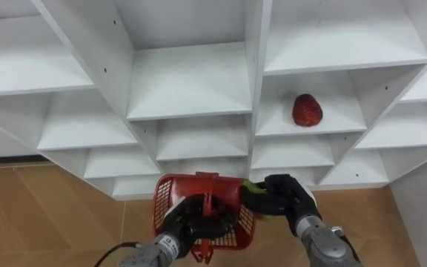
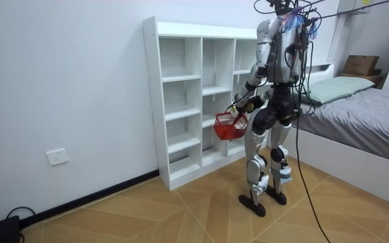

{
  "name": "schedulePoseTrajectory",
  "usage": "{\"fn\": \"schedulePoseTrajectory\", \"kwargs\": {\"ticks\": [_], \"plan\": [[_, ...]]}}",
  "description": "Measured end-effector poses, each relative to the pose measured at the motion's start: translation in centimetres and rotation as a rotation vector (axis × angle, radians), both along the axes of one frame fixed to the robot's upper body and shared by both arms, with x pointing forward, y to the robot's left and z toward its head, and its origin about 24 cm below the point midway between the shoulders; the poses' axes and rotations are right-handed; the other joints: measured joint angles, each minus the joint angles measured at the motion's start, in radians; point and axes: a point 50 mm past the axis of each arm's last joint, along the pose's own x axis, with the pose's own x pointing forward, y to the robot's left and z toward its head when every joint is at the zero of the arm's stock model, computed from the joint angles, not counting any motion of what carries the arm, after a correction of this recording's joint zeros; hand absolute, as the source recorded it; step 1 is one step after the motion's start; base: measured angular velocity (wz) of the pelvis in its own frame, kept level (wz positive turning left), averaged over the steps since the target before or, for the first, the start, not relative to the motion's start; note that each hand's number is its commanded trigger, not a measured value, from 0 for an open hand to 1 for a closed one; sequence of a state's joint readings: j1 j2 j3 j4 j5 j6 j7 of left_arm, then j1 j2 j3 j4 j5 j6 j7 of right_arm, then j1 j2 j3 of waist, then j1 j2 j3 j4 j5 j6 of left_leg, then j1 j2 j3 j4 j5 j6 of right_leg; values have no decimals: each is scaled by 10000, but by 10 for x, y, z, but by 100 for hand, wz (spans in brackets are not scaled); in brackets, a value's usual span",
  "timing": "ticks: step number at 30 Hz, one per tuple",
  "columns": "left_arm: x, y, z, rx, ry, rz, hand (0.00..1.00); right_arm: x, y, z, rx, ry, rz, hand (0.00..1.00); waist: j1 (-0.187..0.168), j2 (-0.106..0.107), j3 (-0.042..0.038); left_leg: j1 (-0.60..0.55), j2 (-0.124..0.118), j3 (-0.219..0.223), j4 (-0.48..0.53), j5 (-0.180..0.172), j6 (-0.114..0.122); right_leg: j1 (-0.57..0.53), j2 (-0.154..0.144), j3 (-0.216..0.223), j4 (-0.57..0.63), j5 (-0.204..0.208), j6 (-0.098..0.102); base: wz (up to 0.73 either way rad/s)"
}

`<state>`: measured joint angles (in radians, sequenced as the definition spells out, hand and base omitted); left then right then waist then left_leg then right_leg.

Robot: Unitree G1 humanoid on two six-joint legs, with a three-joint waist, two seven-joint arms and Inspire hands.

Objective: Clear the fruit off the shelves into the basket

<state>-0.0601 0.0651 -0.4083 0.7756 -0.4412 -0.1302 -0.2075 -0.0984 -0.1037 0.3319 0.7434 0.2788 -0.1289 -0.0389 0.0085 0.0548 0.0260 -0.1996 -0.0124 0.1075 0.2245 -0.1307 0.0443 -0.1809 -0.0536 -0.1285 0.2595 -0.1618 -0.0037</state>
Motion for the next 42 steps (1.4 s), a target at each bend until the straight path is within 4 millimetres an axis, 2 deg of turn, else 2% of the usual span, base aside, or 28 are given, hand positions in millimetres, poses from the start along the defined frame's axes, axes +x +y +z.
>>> {"fn": "schedulePoseTrajectory", "kwargs": {"ticks": [10,23,24,25,26,30,35,42], "plan": [[0,-3,0,-88,-5,-4,100,-6,5,-9,23,500,80,100,4,-2,0,-4,6,6,-7,0,0,-2,-1,-9,-20,1,-1,0],[-3,-9,-1,-36,41,-362,100,-8,12,-11,63,583,512,100,-1,-7,3,5,3,3,-29,0,0,18,-4,-22,-38,1,-1,0],[-3,-9,-1,-26,43,-381,100,-8,12,-11,65,585,521,78,-1,-7,4,5,3,3,-29,0,0,18,-5,-22,-38,1,-1,0],[-4,-10,-1,-20,49,-417,100,-8,12,-11,81,589,525,62,0,-8,4,5,3,3,-30,0,0,20,-3,-23,-42,2,-1,0],[-4,-11,-1,-20,53,-448,100,-8,12,-11,109,593,523,0,0,-10,5,7,2,3,-31,0,0,23,-1,-24,-44,2,-1,0],[-5,-13,-1,11,74,-570,100,-9,12,-11,135,645,563,0,-11,-26,16,19,2,2,-32,0,0,40,1,-21,-57,3,-2,0],[-8,-14,-3,99,265,-732,100,-7,14,-11,219,615,528,0,-42,-106,69,20,3,-1,-23,0,0,44,3,-25,-58,3,-3,0],[-11,-16,-6,151,466,-769,100,-8,12,-15,299,901,358,0,-42,-132,79,16,2,-4,-24,0,0,41,7,-26,-66,3,-2,0]]}}
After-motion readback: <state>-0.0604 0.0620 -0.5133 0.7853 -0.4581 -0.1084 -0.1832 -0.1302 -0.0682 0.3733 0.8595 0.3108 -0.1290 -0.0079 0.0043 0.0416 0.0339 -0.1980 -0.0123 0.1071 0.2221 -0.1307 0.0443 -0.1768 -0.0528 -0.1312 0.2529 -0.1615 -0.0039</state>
